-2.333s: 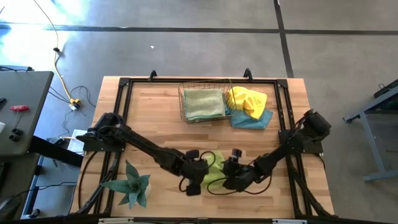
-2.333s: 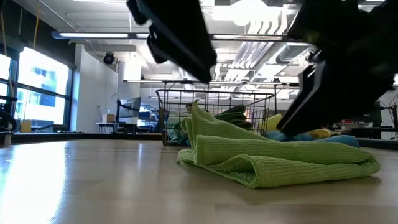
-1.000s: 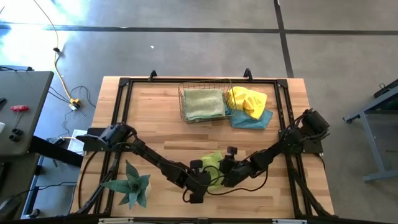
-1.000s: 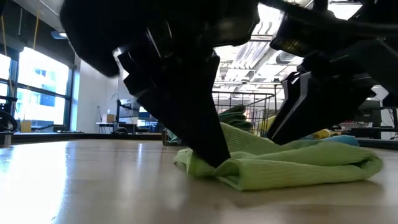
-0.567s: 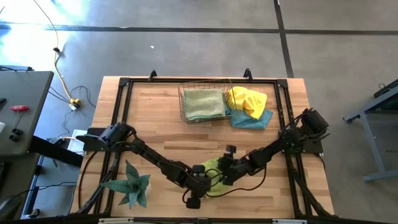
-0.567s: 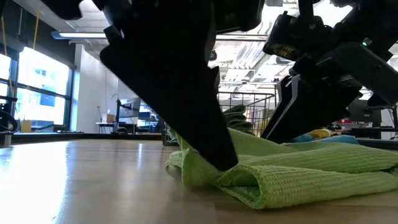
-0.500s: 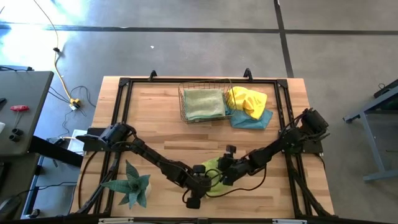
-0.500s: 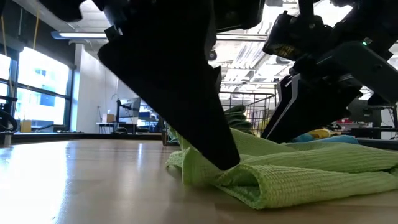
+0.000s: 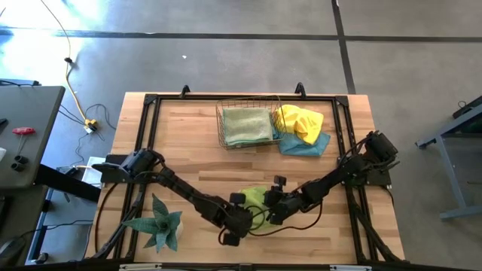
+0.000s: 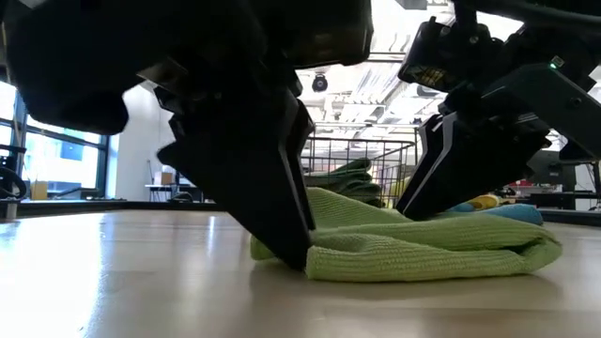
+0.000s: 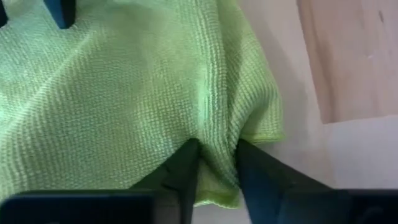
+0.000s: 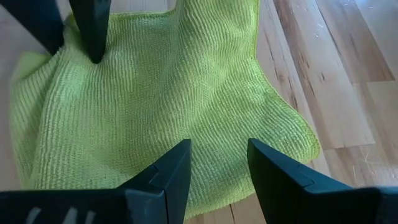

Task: Fold microfiber towels
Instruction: Fold the green towel

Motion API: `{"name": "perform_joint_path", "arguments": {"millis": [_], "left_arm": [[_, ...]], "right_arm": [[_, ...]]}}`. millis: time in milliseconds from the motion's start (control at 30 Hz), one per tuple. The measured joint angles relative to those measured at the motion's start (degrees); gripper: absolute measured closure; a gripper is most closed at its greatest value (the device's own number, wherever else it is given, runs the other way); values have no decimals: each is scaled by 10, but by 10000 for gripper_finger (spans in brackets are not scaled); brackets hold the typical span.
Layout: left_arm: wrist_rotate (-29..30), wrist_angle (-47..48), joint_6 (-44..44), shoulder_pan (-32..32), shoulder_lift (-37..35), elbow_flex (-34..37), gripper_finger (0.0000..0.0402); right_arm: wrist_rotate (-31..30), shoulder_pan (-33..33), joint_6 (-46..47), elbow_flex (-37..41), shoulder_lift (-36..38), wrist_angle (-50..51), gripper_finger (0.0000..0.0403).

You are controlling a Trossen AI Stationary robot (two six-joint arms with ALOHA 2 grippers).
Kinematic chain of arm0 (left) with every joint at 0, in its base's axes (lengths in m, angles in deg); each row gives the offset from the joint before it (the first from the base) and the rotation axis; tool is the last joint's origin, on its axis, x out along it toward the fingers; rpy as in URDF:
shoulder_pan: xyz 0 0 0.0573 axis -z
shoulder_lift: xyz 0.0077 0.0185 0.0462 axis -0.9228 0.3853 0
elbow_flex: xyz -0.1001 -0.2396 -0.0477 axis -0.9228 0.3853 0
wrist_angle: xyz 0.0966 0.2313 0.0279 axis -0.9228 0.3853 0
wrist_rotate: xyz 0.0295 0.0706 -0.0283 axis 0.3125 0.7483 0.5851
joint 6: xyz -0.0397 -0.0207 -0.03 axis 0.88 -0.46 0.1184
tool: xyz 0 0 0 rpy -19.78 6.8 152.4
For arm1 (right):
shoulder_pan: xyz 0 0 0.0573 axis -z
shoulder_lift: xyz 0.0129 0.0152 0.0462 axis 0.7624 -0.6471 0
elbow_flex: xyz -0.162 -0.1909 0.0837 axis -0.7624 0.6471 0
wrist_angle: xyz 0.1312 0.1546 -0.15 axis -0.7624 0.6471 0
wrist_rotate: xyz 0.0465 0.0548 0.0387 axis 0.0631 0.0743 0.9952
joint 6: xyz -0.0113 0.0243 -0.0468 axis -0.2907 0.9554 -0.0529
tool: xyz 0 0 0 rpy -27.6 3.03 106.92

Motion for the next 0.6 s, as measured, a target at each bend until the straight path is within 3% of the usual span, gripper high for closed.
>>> {"name": "perform_joint_path", "arguments": {"millis": [200, 600], "left_arm": [[-3, 1, 23, -3, -2, 1, 392], [-74, -60, 101, 6, -30, 2, 397]], "right_arm": [[0, 0, 2, 0, 0, 0, 252], [2, 24, 16, 0, 0, 10, 252]]}}
